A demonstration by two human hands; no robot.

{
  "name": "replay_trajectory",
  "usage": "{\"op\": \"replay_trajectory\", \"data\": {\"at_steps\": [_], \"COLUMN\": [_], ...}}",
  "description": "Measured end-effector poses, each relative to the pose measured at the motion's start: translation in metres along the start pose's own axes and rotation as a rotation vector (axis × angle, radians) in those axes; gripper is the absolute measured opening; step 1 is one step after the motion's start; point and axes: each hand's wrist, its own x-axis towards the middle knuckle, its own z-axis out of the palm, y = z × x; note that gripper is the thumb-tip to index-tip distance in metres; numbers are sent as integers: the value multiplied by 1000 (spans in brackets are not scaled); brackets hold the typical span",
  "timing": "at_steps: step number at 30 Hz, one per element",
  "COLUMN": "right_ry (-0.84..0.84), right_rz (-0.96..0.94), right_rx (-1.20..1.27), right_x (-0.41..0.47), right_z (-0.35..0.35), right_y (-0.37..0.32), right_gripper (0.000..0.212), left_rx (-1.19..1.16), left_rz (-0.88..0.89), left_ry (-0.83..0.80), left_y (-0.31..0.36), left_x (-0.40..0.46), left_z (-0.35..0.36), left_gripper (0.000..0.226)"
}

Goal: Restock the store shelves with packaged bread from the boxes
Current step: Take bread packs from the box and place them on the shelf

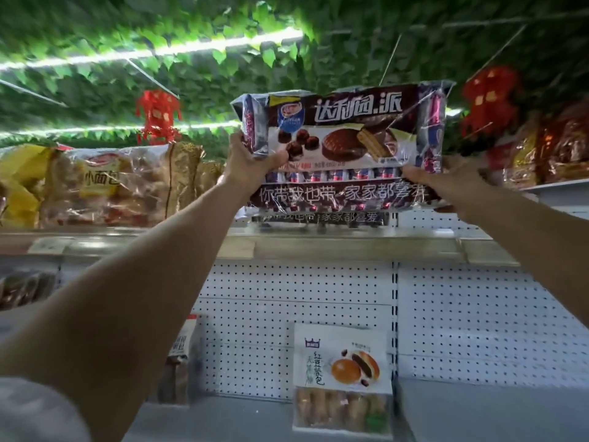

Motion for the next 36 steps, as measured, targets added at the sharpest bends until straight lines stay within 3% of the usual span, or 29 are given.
{"op": "replay_trajectory", "data": {"at_steps": [2, 9, 14, 19, 24, 30, 36], "right_ry": [-36, -97, -187, -210, -212, -174, -117], "right_rz": [24, 51, 126, 142, 156, 139, 95], "right_rx": [-44, -112, -199, -278, -322, -341, -402], "right_x": [22, 38, 55, 59, 58, 56, 45], "right_z": [-3, 12, 15, 19, 19, 22, 29], "right_y": [20, 39, 50, 48, 47, 46, 43], "right_gripper": [141, 102, 69, 95, 107, 99, 61], "left_rx": [9, -35, -28, -34, -50, -102, -53], "left_rz": [-5, -51, -156, -190, -196, -258, -265], "left_ry": [9, 40, -51, -46, -52, -68, -47], "left_y": [-11, -49, -61, -65, -63, -57, -54], "left_x": [6, 7, 20, 25, 22, 17, 9], "left_z": [14, 42, 50, 49, 49, 47, 45], "left_gripper": [93, 89, 66, 71, 77, 69, 89]}}
